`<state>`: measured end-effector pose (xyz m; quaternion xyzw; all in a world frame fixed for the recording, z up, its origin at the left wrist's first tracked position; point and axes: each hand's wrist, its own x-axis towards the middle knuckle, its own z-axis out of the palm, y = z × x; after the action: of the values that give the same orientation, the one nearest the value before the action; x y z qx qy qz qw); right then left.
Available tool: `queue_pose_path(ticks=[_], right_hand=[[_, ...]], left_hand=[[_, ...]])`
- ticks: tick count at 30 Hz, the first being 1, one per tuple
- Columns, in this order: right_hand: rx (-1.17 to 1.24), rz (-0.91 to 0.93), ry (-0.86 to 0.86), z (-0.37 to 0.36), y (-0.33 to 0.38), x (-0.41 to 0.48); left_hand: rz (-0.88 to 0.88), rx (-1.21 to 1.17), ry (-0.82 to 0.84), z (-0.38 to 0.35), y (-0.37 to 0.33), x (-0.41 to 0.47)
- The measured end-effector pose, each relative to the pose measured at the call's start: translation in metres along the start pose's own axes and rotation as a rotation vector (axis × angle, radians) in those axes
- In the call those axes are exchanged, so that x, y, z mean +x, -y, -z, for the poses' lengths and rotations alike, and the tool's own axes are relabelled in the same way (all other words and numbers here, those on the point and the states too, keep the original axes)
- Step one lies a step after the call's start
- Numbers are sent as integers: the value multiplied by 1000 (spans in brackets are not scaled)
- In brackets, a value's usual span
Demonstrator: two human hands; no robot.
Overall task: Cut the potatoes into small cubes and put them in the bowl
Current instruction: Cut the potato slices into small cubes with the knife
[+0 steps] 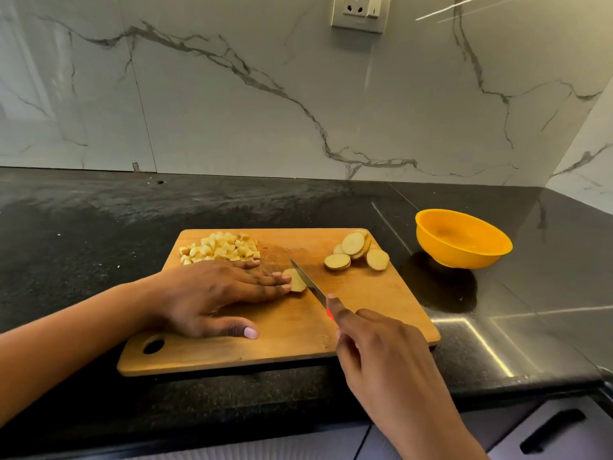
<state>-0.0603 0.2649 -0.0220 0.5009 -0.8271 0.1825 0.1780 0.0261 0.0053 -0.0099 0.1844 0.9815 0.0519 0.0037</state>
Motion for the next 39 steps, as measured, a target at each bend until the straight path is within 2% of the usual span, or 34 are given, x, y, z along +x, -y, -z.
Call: queue_pose_path(ticks=[2,4,6,8,10,13,17,27,39], right_hand=[[-73,48,39,6,2,7],[-39,110,88,11,3,22],[-28,116,159,10,0,28],[-52,129,142,8,-1,25],[-68,63,183,9,1,9],[-56,74,59,8,-6,-16],[-113,45,-23,15,-3,-20],[-22,-82,-28,-4,5,9],[-33,7,35,0,8,3]], left_hand=[[2,-23,4,1,0,1],[9,-27,8,2,0,1],[13,-17,2,2,0,1],[10,0,-22,1,0,1],[-7,-6,-40,0,-1,1],[-18,-13,-55,-1,-1,2],[-12,-7,-61,-2,-1,2],[7,-28,-48,0,-5,1],[1,-23,-37,-2,-2,2]])
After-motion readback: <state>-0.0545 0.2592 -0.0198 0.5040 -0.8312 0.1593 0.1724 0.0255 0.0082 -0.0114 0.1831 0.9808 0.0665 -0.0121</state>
